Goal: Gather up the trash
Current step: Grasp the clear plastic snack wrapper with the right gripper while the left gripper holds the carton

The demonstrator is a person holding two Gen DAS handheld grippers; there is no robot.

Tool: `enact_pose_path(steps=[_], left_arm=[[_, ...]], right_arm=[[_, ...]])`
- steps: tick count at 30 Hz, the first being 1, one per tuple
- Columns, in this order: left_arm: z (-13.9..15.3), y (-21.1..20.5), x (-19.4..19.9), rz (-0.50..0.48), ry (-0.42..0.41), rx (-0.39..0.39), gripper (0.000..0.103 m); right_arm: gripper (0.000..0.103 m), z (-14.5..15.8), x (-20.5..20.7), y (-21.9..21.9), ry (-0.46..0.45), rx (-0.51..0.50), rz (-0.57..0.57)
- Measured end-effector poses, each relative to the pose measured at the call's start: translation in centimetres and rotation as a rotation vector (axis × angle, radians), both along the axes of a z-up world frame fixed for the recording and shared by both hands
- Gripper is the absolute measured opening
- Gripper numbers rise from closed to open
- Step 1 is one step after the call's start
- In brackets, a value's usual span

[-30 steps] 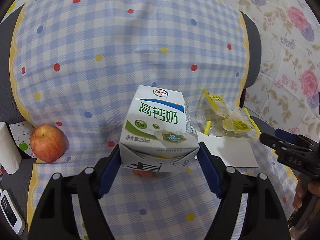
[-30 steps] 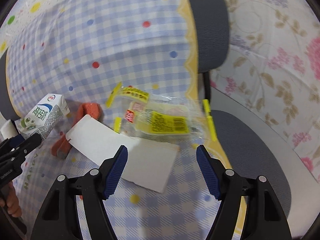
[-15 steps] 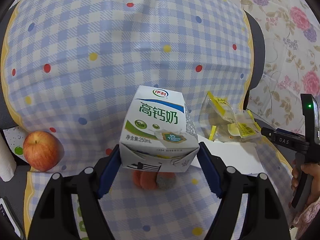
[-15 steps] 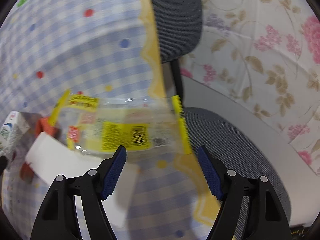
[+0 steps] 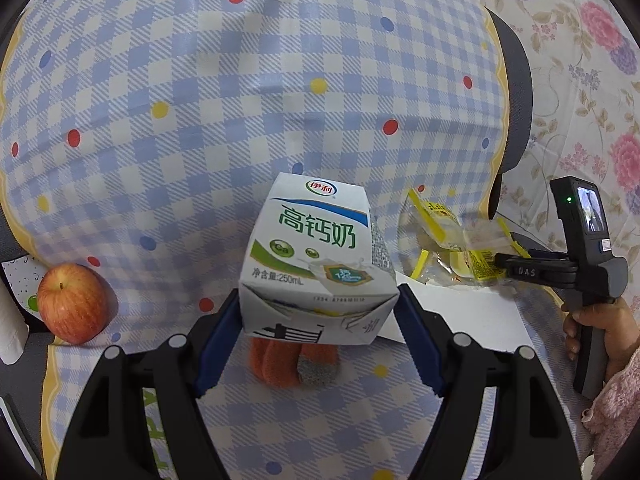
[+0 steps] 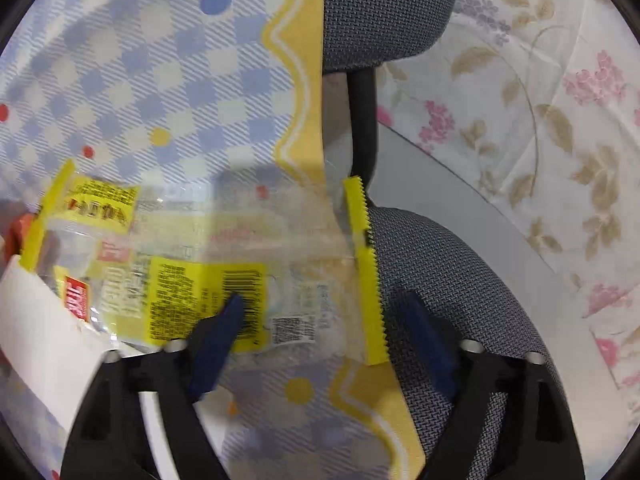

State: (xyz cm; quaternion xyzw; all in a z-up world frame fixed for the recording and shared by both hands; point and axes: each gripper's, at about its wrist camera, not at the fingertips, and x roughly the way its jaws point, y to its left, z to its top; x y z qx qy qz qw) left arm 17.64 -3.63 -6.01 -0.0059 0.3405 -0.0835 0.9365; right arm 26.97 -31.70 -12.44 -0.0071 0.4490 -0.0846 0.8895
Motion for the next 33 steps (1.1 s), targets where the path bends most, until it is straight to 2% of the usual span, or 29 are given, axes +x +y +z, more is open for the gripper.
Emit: enact_pose_path(steps=[2, 4, 8, 11, 16, 21, 26, 33], left_arm=[[0.1, 0.1, -0.3, 0.002, 0.003, 0.004, 0.074], [0.3, 0.2, -0.9, 0.001, -0.001, 0.012, 0.073], [1.1, 0.3, -1.9, -0.003, -0.012, 0.01, 0.073], [2.0, 0.1, -3.1, -0.015, -0.026, -0.002, 0.073], [3.9, -1.1, -6.3, -0.063, -0.053, -0.016, 0.073], [5.0, -2.6, -10.1, -0.122, -0.077, -0.016, 0.073], [5.5, -4.4, -14.1, -0.199, -0.086, -0.026, 0.073], [5.6, -8.8, -19.4, -0.334, -0.115, -0.023, 0.073]], right_arm=[[0.001, 0.5, -0.8, -1.0, -0.03, 0.045, -0.042], [0.001, 1.3, -2.4, -1.9, -0.084, 0.137, -0.047], [0.001, 4.3, -6.0, -2.0, -0.193, 0.17, -0.024], [0.001, 7.8, -9.0, -2.1, -0.277, 0.204, -0.015], [0.0, 12.8, -14.5, -2.5, -0.405, 0.207, -0.002], [0.0, 16.5, -21.3, -1.9, -0.507, 0.143, -0.005], [0.0, 18.3, -27.4, -2.4, -0.53, 0.063, -0.021], [0.0, 17.8, -36.1, -4.0, -0.515, 0.018, -0.074]])
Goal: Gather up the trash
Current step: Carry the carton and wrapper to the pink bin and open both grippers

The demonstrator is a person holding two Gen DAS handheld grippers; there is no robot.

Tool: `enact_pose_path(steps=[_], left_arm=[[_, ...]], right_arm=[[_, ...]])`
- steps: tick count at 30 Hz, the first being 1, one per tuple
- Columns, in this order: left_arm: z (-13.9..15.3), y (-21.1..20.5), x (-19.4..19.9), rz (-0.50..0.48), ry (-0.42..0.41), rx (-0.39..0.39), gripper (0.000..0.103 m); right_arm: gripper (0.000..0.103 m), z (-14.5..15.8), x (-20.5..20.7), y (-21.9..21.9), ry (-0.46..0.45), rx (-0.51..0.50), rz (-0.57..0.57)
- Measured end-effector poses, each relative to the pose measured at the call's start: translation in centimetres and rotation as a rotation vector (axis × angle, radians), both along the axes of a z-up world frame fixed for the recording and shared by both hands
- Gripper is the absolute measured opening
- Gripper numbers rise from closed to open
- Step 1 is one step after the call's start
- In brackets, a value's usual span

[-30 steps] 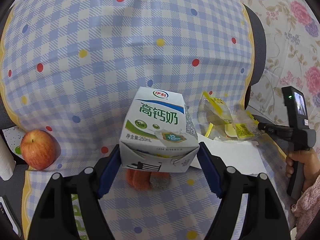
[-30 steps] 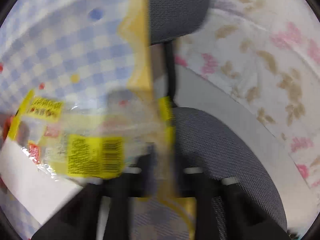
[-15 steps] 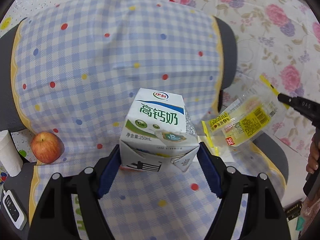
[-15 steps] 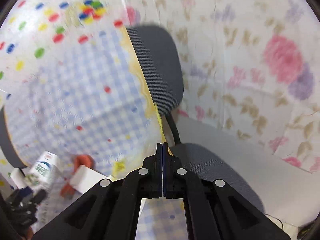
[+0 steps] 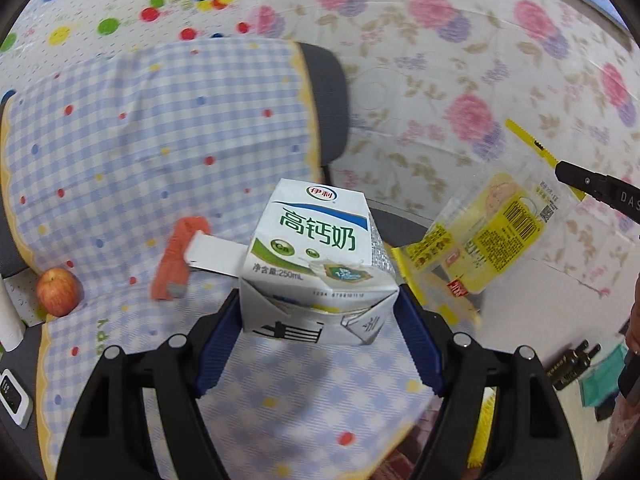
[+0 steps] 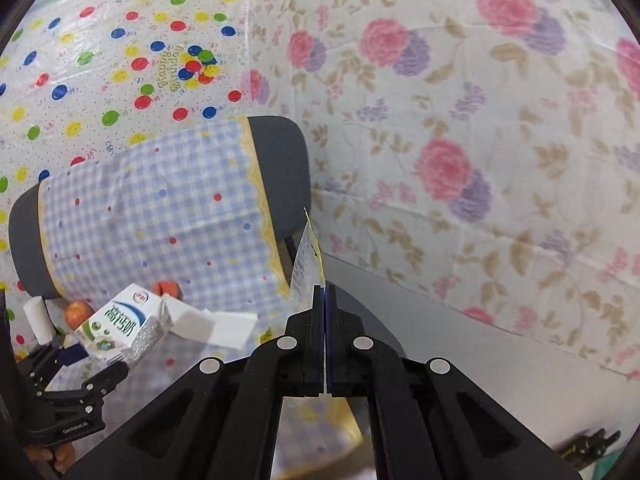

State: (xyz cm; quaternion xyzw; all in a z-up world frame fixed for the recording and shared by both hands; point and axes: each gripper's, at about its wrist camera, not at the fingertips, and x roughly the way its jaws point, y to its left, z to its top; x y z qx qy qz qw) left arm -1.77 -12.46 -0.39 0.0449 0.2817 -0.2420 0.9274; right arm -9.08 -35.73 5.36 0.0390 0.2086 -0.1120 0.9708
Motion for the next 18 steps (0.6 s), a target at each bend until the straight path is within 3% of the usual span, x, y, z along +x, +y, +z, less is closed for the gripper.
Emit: enact_pose_path(steps=[10, 18], left_arm=[[-1.5, -6.3, -7.3, -0.201, -0.013, -0.001, 0.073], [-3.8, -9.7, -10.7, -0.324, 0.028, 0.009, 0.073]], right_arm=[[0.001, -1.9, -11.7, -2.7, 0.03, -0.044, -0.168], [0.001, -5.9, -15.7, -3.3, 0.156, -0.059, -0.23]])
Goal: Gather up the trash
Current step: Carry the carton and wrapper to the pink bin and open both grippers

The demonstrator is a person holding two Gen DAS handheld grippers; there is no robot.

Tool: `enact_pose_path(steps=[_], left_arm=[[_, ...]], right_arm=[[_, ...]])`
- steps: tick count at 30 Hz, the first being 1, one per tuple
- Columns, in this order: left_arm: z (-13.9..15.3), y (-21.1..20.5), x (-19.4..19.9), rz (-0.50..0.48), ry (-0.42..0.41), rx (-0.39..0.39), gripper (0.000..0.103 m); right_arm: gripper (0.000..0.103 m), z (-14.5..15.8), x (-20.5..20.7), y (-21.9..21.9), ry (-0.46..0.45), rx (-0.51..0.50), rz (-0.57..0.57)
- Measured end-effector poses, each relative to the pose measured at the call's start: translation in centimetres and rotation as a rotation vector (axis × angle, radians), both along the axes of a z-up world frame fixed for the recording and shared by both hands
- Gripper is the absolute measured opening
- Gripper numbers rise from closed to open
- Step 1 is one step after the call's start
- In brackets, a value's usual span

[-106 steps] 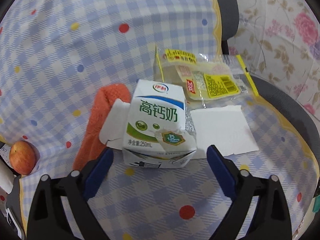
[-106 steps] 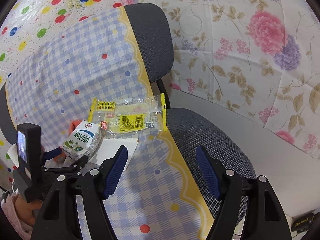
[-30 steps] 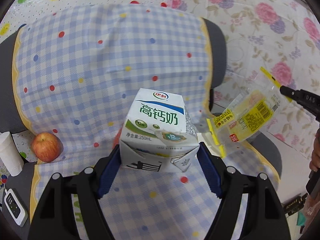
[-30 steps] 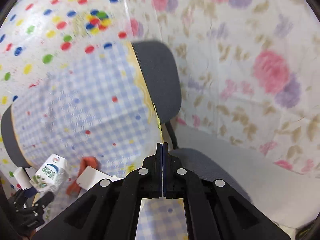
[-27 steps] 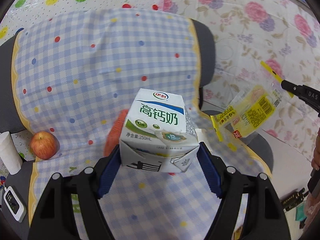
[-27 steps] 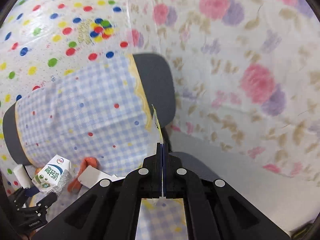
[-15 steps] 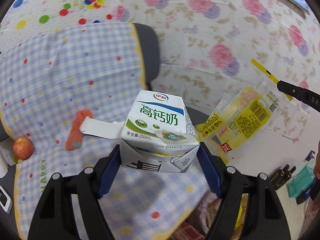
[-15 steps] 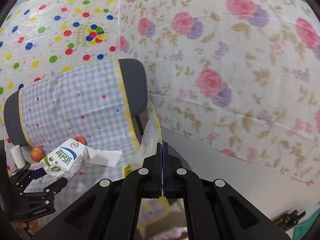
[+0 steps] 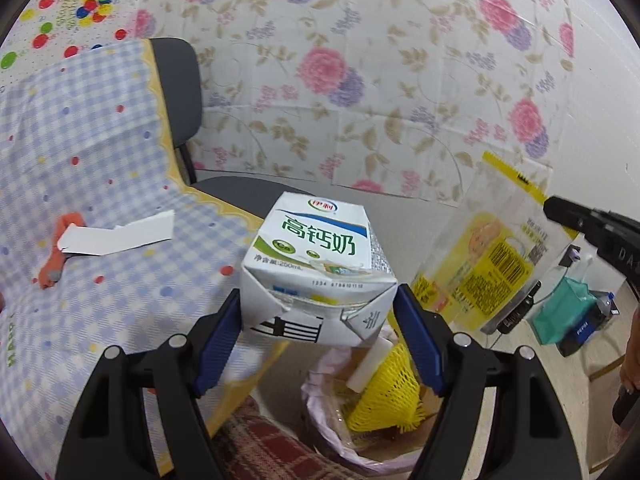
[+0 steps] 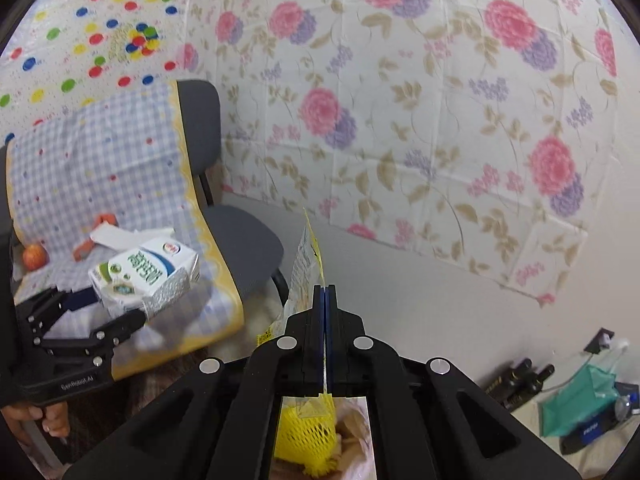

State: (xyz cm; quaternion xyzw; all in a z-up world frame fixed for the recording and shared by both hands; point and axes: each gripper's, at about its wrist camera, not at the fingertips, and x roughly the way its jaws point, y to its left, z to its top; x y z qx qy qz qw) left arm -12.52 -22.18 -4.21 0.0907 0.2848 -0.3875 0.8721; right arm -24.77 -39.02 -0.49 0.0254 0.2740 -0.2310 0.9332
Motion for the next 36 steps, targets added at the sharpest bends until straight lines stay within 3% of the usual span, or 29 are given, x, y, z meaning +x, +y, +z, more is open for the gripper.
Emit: enact_pose_path(steps=[10, 14, 16, 17, 18, 20, 32, 35, 36], left_arm=[[-0.8, -0.6, -1.5, -0.023, -0.013, 0.021, 0.072], [-1.8, -0.9, -1.5, -0.05, 0.027, 0.032, 0.071], [-2.2, -1.2, -1.5, -0.064, 0.052, 0.033, 0.071], [-2.3, -1.3, -1.5, -0.068, 0.058, 0.033, 0.071], [-2.4, -1.5, -1.5, -0.075, 0.064, 0.033, 0.071], [-2.5, -1.7, -1.5, -0.089, 0.064, 0.034, 0.071], [-2.8, -5.4, -3.0, -0.228, 0.083, 0.03, 0.072], [-2.5, -6.4, -3.4, -0.247, 0.055, 0.036, 0.097], [-2.4, -6.4, -3.3, -0.237, 0.043, 0.035, 0.097]], right_arm=[[0.001, -6.2, -0.3, 0.6, 0.157, 0.032, 0.029], [0.002, -8.9, 0.9, 0.5, 0.211, 0.071, 0.049], [0.004, -9.8, 1.4, 0.2, 0.233, 0.102, 0.065], [0.013, -10.1, 1.6, 0.0, 0.237, 0.122, 0.069], [0.026, -10.1, 1.5, 0.0, 0.228, 0.129, 0.07], [0.037, -9.6, 1.2, -0.1, 0.205, 0.123, 0.062], [0.039, -5.8, -0.9, -3.4, 0.08, 0.122, -0.037], [0.039, -5.1, -1.4, -4.0, 0.059, 0.118, -0.055], [0.04, -4.9, -1.5, -4.2, 0.052, 0.117, -0.06]])
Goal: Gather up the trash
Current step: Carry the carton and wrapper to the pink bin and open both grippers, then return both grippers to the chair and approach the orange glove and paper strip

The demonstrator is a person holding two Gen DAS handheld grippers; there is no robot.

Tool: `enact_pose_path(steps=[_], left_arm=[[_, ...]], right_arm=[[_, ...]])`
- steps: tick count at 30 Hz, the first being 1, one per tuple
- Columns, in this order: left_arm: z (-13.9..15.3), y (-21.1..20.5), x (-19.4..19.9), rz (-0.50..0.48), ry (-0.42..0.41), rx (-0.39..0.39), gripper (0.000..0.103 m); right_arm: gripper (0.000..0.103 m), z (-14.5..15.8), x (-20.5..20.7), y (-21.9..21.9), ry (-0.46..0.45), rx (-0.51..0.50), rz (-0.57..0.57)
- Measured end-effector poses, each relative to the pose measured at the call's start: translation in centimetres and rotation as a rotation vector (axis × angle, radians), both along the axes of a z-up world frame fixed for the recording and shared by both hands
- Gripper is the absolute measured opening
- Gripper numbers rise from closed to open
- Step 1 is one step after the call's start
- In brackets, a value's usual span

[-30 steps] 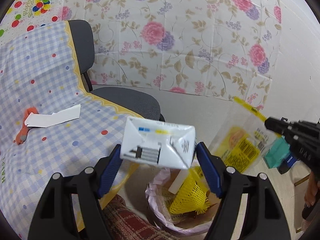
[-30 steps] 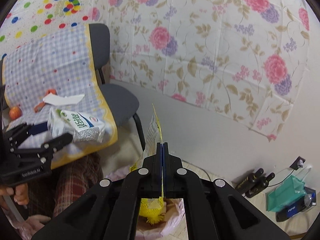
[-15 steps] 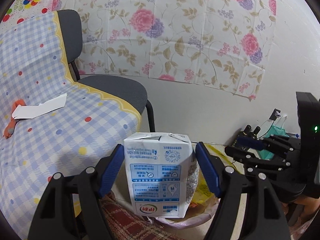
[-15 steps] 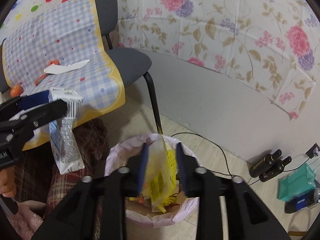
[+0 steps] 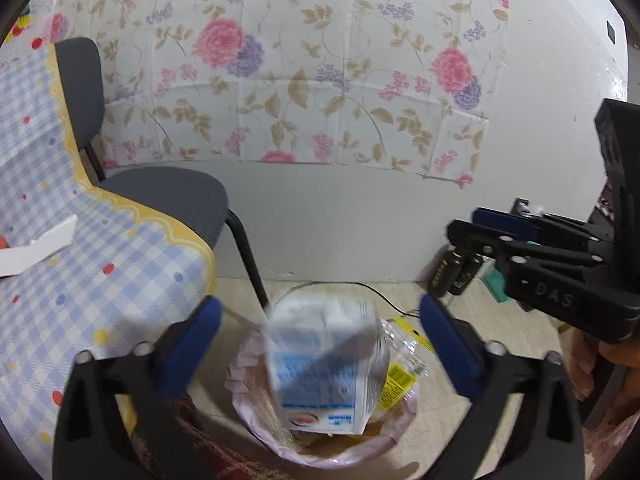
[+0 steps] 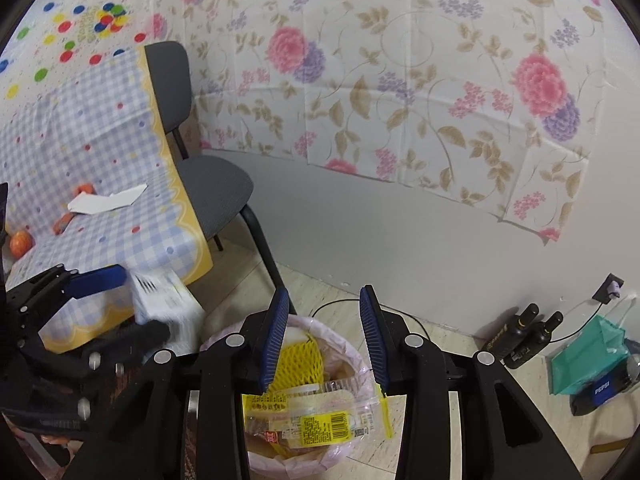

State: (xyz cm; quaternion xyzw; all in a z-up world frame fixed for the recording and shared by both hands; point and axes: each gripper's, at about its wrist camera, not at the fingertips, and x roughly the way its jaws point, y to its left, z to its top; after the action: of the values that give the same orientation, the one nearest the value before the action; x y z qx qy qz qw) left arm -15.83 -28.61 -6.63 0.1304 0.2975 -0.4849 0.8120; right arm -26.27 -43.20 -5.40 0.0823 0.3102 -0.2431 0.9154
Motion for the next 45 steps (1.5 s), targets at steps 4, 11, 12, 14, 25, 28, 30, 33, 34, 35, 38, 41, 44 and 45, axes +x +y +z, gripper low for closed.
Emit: enact_pose_path(steps=[4, 11, 12, 14, 25, 28, 30, 33, 34, 35, 38, 41, 44, 45], left_arm=[[0.4, 0.9, 1.2, 0.054, -0.015, 0.004, 0.097], [0.9, 4.9, 4.0, 0.187, -0.021, 0.007, 0.097], [1.0, 5.7, 4.3, 0.211, -0.021, 0.004, 0.097], [1.3, 6.9, 4.9, 0.249, -0.032, 0.005, 0.097], [2.3, 12.4, 7.9, 0.406, -0.059, -0.011, 0.097], [2.6, 14.1, 9.0, 0.46, -0.063, -0.015, 0.097], [2.8, 15.2, 9.8, 0.497, -0.068, -0.016, 0.097], [3.1, 17.3, 11.3, 0.562, -0.07, -0.017, 0.097], [3.1, 17.9, 11.8, 0.58, -0.072, -0.019, 0.097], [3.2, 18.3, 12.1, 0.595, -0.074, -0.019, 0.097], [3.4, 20.3, 13.3, 0.653, -0.087, -0.021, 0.097], [3.5, 22.1, 14.5, 0.708, -0.096, -0.017, 0.097], [3.5, 23.7, 15.7, 0.758, -0.095, -0.013, 0.097], [3.5, 24.3, 16.2, 0.777, -0.095, -0.01, 0.097]], right_arm=[[0.041, 0.2, -0.1, 0.1, -0.009, 0.0, 0.008], [0.042, -0.1, 1.6, 1.5, -0.002, 0.015, 0.063], [0.042, 0.0, 2.0, 1.8, -0.002, 0.014, 0.073], [0.043, 0.1, 2.4, 2.4, -0.004, 0.014, 0.09], [0.049, 1.5, 7.0, 5.3, -0.043, 0.025, 0.193], [0.051, 2.1, 9.0, 6.1, -0.054, 0.025, 0.227], [0.054, 2.5, 10.5, 6.9, -0.062, 0.023, 0.258], [0.057, 2.8, 13.1, 8.3, -0.067, 0.017, 0.307], [0.057, 2.9, 13.6, 8.6, -0.068, 0.018, 0.317], [0.058, 2.8, 14.6, 9.2, -0.067, 0.018, 0.334], [0.06, 2.6, 16.8, 10.3, -0.062, 0.025, 0.371], [0.06, 2.0, 19.2, 11.4, -0.047, 0.034, 0.406], [0.06, 1.5, 21.4, 12.7, -0.027, 0.034, 0.443], [0.06, 1.4, 22.0, 13.2, -0.024, 0.032, 0.456]])
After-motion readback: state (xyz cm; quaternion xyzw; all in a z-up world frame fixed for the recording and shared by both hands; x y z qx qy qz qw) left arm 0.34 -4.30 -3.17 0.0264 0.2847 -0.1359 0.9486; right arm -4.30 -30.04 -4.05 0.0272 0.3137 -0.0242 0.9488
